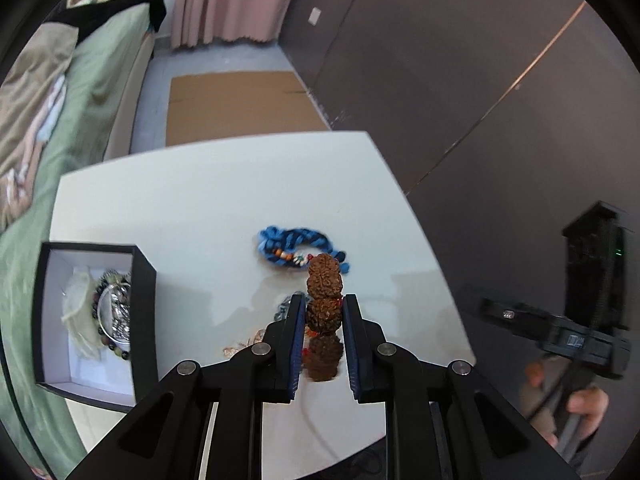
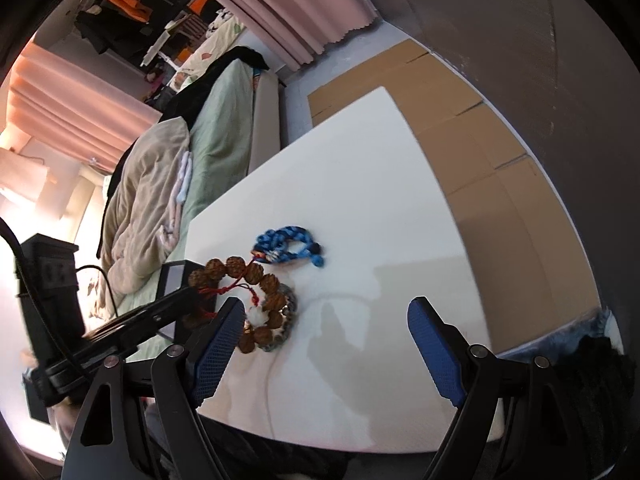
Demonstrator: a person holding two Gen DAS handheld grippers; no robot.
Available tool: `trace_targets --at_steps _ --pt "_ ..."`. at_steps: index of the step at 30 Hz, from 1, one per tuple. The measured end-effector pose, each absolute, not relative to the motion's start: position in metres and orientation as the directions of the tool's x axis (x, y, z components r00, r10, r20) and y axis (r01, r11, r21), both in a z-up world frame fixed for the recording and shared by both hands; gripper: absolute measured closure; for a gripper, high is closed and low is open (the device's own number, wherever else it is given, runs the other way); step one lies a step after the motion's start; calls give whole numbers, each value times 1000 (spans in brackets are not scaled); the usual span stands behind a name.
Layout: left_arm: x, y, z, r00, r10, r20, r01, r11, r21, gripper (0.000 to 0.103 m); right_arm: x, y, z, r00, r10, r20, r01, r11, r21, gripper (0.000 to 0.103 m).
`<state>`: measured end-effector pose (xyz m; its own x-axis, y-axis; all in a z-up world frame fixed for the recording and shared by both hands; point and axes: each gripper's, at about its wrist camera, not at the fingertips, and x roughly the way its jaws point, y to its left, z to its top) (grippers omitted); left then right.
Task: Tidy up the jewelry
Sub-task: 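Lift the rudraksha bracelet and carry it toward the black box with the left gripper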
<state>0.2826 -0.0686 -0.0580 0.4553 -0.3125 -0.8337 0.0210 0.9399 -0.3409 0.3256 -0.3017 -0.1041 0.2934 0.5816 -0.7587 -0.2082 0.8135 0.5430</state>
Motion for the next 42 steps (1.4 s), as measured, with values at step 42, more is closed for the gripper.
trace_targets --at_steps 42 --pt "310 -62 -112 274 -343 -898 -10 933 -360 82 321 -297 -115 270 573 -774 -198 820 538 18"
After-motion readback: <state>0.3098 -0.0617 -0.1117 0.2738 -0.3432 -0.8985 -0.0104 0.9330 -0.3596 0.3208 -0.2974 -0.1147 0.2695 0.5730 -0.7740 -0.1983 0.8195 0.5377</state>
